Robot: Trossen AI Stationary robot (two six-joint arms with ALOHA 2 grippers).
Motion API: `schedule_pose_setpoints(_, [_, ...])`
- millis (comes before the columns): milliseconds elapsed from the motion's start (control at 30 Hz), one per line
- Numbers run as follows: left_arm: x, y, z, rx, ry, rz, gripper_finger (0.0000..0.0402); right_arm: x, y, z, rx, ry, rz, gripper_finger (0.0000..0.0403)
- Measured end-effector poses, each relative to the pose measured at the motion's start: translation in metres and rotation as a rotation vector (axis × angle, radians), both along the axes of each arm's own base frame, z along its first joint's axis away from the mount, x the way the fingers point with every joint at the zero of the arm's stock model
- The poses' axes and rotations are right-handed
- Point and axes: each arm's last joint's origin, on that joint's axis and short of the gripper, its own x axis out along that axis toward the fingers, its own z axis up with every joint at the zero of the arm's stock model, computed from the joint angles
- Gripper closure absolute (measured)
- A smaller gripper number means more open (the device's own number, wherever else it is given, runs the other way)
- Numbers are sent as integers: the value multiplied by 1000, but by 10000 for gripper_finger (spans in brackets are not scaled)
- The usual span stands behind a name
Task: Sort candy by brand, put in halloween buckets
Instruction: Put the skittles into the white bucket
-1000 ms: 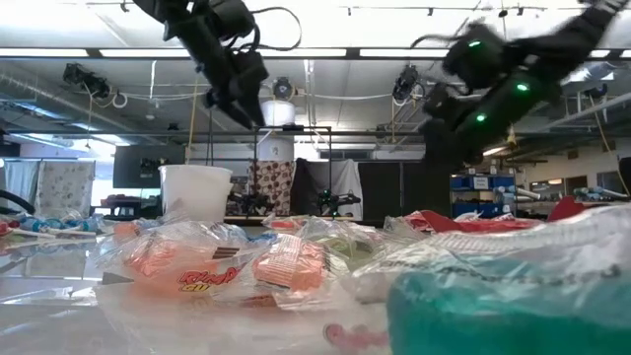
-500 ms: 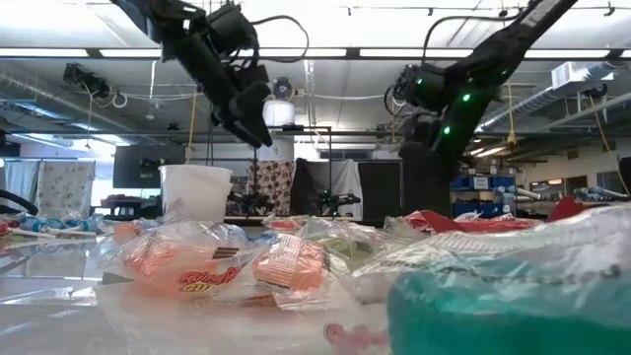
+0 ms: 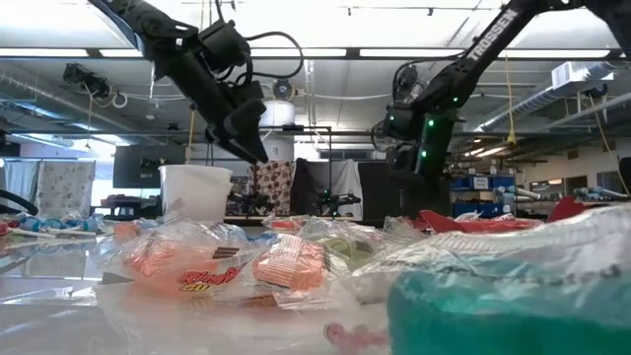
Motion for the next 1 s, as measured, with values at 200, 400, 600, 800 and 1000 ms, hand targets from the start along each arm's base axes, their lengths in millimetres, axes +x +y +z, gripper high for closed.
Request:
schedule_pose_setpoints(200, [1, 1, 1, 10, -21, 0, 160, -3, -8, 0, 53, -19, 45, 327])
schedule_pose_setpoints(400, [6, 0, 6, 6, -87, -43, 160, -5, -8, 7, 71, -54, 102, 392])
schedule_pose_setpoints(600, [14, -10, 8, 46, -115, -114, 160, 8, 13, 37, 127, -265, 259, 398])
schedule_pose_setpoints(800, [33, -23, 5, 165, -123, -253, 160, 33, 57, 80, 118, -495, 499, 400])
schedule_pose_setpoints(1000, [54, -38, 2, 320, -167, -390, 160, 49, 99, 96, 142, -546, 669, 400])
